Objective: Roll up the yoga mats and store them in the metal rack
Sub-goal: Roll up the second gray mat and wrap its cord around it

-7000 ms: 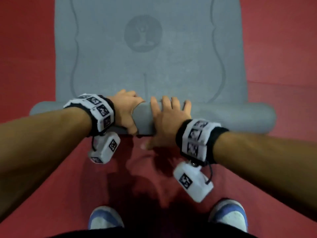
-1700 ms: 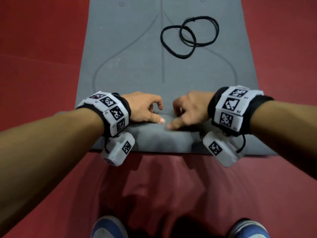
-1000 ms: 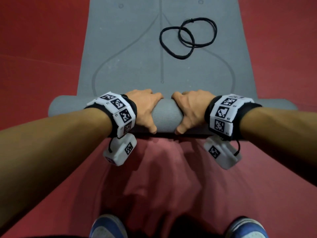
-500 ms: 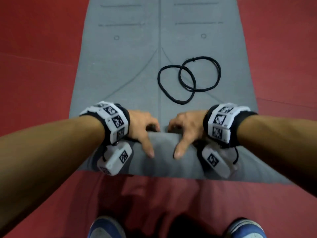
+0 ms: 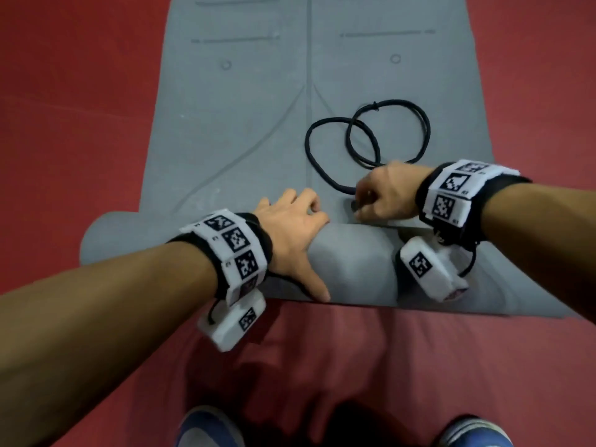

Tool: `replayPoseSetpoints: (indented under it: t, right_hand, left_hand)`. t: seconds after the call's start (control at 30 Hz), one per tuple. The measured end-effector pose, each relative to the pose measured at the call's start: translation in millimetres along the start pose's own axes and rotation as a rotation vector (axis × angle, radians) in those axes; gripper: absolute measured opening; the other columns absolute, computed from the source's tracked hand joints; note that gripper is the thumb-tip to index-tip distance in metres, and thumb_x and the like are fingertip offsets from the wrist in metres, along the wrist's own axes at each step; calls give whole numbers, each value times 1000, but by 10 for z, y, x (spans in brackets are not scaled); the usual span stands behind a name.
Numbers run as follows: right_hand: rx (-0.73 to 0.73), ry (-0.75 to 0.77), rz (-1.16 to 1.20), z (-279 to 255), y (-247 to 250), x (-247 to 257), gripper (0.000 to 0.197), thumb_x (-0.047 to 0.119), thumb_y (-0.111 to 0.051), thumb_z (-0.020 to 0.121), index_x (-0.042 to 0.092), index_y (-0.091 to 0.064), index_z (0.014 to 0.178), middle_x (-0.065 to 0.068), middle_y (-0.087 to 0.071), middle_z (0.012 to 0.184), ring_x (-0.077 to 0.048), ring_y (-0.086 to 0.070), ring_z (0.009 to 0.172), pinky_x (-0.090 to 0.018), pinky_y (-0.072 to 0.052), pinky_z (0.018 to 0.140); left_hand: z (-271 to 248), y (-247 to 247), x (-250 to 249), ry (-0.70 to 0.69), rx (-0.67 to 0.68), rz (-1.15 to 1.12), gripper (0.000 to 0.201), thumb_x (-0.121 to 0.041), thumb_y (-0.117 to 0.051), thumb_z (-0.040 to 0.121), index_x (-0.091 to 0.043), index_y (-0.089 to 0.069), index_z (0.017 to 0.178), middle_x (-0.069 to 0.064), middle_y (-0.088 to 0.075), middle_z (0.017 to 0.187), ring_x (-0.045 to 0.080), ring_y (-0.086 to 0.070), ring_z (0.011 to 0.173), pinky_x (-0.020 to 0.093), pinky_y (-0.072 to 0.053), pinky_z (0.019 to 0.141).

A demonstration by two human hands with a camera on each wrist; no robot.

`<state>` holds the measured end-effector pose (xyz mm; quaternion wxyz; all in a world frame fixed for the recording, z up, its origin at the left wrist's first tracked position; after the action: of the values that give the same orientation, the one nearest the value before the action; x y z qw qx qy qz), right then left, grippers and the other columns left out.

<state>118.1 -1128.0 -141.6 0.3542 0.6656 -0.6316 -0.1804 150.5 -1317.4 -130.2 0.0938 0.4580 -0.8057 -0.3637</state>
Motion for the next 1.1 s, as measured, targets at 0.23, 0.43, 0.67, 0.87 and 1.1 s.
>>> replayPoseSetpoints:
  t: [0.23,0.43,0.67,0.87,1.1]
  right_hand:
    - [-100,-129,34,265,190,-258,45,17,-55,92,28,-53,135,-11,-55,132,-31,-54,117,-36,-44,97]
    - [17,-124,-220,475,166,-206,39,21,-61,91,13,-60,129,-11,-57,128,-30,-57,114,-34,-46,93]
    - [55,-116,-459,650,165,-129,38,38,-85,63,15,-60,80,3,-60,72,-23,-63,74,-33,-56,75]
    - [-39,-138,-379,542,109,-214,27,29,-64,90,9,-65,109,-2,-61,90,-27,-62,85,-30,-50,79]
    - [181,-73,-357,383,76,-222,45,27,-76,81,24,-61,123,5,-57,95,-22,-61,98,-31,-49,84]
  left_hand:
    - [147,155,197,9,-23,-320,92,-73,-81,49,-43,-43,127,-12,-59,120,18,-57,109,31,-44,93]
    - [204,91,216,15,-4,-329,91,-85,-70,38,-49,-37,115,-14,-49,102,15,-50,101,45,-46,94]
    - [170,112,203,0,-31,-285,84,-82,-73,48,-49,-38,116,-16,-48,104,13,-46,104,46,-45,93]
    - [92,29,201,-33,-131,-252,90,-85,-68,50,-48,-43,129,-13,-42,117,14,-39,113,41,-38,102]
    - [35,-27,150,-36,-158,-170,96,-84,-66,56,-43,-36,138,-9,-40,125,15,-37,120,40,-33,104]
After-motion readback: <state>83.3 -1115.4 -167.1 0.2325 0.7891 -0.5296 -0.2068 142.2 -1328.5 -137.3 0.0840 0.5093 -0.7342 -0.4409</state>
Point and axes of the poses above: each hand's wrist, its own z-axis towards the middle knuckle, its own y-axis out of the back of the hand, x = y × z, the point moved 1 cm from there along z, towards the middle knuckle
